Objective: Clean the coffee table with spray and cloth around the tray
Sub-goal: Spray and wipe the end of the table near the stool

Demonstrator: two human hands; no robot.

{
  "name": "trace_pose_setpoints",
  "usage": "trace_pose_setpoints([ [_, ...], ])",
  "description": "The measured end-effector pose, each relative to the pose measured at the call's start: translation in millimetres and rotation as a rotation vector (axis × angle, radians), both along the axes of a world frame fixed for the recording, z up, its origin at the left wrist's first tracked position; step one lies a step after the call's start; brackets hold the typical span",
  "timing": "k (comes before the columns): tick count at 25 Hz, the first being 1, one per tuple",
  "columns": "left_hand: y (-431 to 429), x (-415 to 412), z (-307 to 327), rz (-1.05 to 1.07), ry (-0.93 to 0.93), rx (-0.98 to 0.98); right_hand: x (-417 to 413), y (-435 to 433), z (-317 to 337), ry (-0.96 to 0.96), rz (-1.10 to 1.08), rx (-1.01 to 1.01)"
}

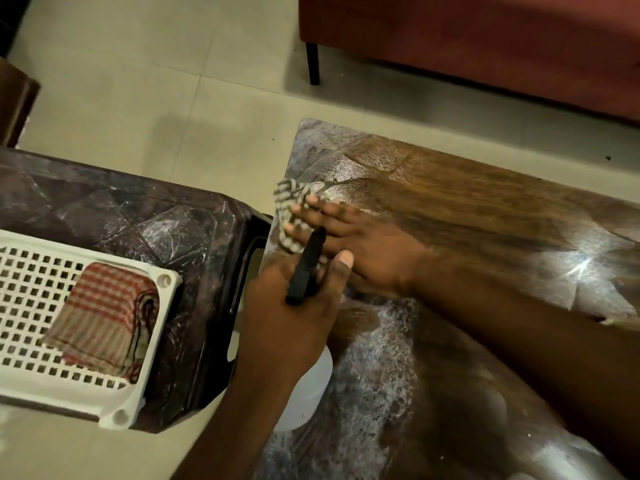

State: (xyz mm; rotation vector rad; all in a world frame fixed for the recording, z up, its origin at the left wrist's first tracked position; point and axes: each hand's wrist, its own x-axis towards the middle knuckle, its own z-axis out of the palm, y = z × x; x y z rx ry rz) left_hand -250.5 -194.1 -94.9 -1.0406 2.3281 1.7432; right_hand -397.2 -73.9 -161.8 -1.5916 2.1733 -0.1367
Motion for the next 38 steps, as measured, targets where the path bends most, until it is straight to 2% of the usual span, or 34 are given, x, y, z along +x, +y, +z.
trace_pose_setpoints([
  [1,-1.9,1.3,0.1,0.009,0.009,0.017,-15.1,8.5,-0.3,0.014,0.085,0.011],
  [2,-4.1,2.5,-0.6,0.016,0.018,0.022,-31.4,14.1,-1.4,0.041,0.028,0.044],
  [3,-6.8,3.8,-1.7,0.019,0.025,0.017,-46.5,15.9,-1.4,0.064,-0.134,0.066],
  [6,-10.5,6.3,-3.2,0.014,0.017,-0.023,-55.9,-10.2,4.0,0.016,-0.805,0.006],
  [7,-10.5,7.4,-3.4,0.018,0.014,-0.03,-44.8,-27.9,7.4,0.0,-0.877,-0.022],
  [8,-10.3,8.5,-3.3,0.021,0.013,-0.027,-31.2,-42.7,8.4,-0.01,-0.83,-0.027],
  [9,-10.0,10.0,-3.2,0.023,0.015,-0.016,-16.3,-51.8,8.0,-0.013,-0.667,-0.021],
  [11,-10.2,12.9,-3.9,0.02,0.027,0.006,2.9,-50.3,11.5,-0.013,-0.172,0.007],
  [12,-10.4,14.8,-4.5,0.018,0.03,0.014,-3.9,-43.9,13.2,-0.014,0.0,0.009],
  [13,-10.4,16.8,-5.5,0.019,0.031,0.023,-19.3,-41.0,12.0,0.01,0.044,0.004],
  [14,-10.3,18.5,-6.2,0.022,0.029,0.03,-37.3,-42.2,9.3,0.045,-0.041,0.016],
  [17,-11.7,26.4,-5.5,0.007,0.047,0.011,-82.5,-64.5,7.3,0.036,-0.522,0.034],
  [19,-11.5,33.7,-5.9,0.001,0.05,-0.005,-81.1,-82.4,8.7,-0.01,-0.643,0.014],
  [21,-10.6,40.7,-5.4,0.009,0.012,0.0,-56.9,-80.0,10.8,-0.01,-0.462,-0.007],
  [24,-9.4,47.8,-5.0,0.036,-0.025,0.027,-28.8,-29.7,12.8,0.014,0.089,0.032],
  [25,-9.4,50.1,-5.1,0.028,-0.022,0.041,-35.0,-10.8,10.1,0.053,0.137,0.041],
  [26,-9.1,53.4,-5.6,0.008,-0.02,0.053,-43.1,7.9,7.6,0.079,0.051,0.065],
  [27,-8.2,57.2,-6.4,-0.022,-0.021,0.055,-50.9,27.8,5.5,0.073,-0.148,0.082],
  [30,-5.3,70.9,-10.6,-0.096,-0.03,0.022,-36.3,53.0,1.0,0.042,-0.898,-0.053],
  [31,-2.8,75.6,-12.1,-0.11,-0.03,0.011,-14.9,43.5,1.0,0.041,-1.041,-0.076],
  [32,0.2,79.6,-13.1,-0.123,-0.025,-0.001,10.0,32.3,2.0,0.035,-1.068,-0.077],
  [33,3.6,84.5,-13.4,-0.14,-0.014,-0.01,37.8,25.2,3.2,0.02,-0.974,-0.068],
  [35,8.4,93.7,-15.7,-0.171,-0.003,-0.02,94.3,28.1,2.2,-0.01,-0.493,-0.061],
  [37,14.7,106.1,-19.5,-0.194,-0.027,-0.015,114.4,66.7,4.1,-0.023,0.013,-0.042],
  [38,16.1,112.1,-21.7,-0.187,-0.049,0.002,104.9,89.3,4.2,0.005,0.131,-0.033],
])
